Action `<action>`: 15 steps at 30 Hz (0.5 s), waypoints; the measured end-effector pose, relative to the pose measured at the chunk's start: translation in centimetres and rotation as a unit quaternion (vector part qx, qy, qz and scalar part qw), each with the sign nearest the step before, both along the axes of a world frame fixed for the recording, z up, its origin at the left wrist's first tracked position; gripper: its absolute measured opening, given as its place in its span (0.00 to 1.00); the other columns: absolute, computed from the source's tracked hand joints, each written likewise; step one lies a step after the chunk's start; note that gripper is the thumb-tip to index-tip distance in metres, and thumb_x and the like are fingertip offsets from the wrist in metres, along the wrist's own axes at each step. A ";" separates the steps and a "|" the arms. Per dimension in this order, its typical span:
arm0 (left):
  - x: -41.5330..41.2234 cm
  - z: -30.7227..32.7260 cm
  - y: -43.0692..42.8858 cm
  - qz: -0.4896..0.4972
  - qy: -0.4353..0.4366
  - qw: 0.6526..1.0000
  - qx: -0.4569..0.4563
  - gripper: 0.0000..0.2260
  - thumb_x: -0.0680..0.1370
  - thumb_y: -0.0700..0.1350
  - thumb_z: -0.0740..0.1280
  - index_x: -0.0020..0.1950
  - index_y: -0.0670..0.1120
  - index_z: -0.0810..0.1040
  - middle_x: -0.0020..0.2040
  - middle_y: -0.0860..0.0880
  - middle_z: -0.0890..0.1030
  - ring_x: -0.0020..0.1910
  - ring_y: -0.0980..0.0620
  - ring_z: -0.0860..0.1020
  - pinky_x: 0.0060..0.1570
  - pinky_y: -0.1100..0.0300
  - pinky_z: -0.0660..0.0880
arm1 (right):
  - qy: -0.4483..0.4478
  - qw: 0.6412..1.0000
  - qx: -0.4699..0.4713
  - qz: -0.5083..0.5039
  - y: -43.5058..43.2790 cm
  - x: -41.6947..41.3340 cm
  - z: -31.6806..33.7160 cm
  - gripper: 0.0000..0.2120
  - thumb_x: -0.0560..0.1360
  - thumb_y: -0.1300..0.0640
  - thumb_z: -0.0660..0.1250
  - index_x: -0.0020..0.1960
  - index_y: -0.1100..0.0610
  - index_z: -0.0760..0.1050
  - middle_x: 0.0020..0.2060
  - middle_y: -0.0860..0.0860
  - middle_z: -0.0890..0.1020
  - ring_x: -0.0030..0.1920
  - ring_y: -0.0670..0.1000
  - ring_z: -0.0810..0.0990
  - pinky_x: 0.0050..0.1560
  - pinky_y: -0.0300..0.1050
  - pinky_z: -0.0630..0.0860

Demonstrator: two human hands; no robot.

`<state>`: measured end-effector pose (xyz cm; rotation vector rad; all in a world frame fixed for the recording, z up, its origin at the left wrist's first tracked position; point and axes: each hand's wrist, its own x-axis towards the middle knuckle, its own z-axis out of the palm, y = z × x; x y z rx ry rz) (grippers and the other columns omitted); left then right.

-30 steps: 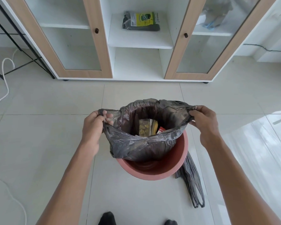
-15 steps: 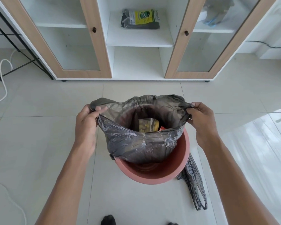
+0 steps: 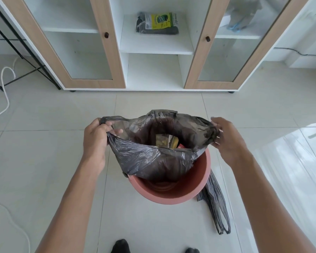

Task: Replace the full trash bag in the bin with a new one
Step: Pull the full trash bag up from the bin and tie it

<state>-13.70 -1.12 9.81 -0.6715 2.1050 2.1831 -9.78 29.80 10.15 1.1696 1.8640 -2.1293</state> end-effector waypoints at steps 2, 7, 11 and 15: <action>0.1 0.2 0.2 -0.006 -0.003 1.000 0.001 0.14 0.74 0.30 0.54 0.36 0.47 0.69 0.43 0.48 0.83 0.27 0.53 0.79 0.29 0.64 0.73 | -0.040 0.997 -0.051 0.048 0.6 0.3 -0.6 0.20 0.77 0.43 0.63 0.53 0.60 0.79 0.41 0.54 0.83 0.39 0.52 0.80 0.43 0.45 0.71; 0.4 0.3 0.5 -0.049 -0.034 0.998 0.012 0.09 0.75 0.37 0.55 0.37 0.47 0.69 0.35 0.48 0.84 0.22 0.52 0.69 0.29 0.60 0.67 | -0.030 0.991 0.101 0.076 0.1 0.4 -1.6 0.11 0.80 0.54 0.64 0.48 0.57 0.84 0.25 0.44 0.77 0.28 0.46 0.73 0.34 0.40 0.66; -0.3 0.8 0.2 -0.007 0.003 1.000 0.013 0.16 0.81 0.51 0.59 0.35 0.47 0.67 0.29 0.48 0.75 0.23 0.53 0.64 0.28 0.60 0.62 | 0.084 0.984 0.153 0.033 -0.1 -0.6 0.4 0.11 0.79 0.55 0.65 0.44 0.55 0.84 0.28 0.46 0.76 0.34 0.49 0.71 0.41 0.44 0.69; 0.3 -0.5 -0.1 -0.002 0.015 0.995 -0.096 0.17 0.81 0.51 0.63 0.35 0.46 0.69 0.30 0.51 0.76 0.25 0.54 0.68 0.29 0.62 0.66 | 0.075 0.975 0.208 0.027 -0.3 -0.2 0.7 0.11 0.77 0.55 0.68 0.37 0.54 0.80 0.24 0.46 0.76 0.25 0.44 0.71 0.35 0.41 0.69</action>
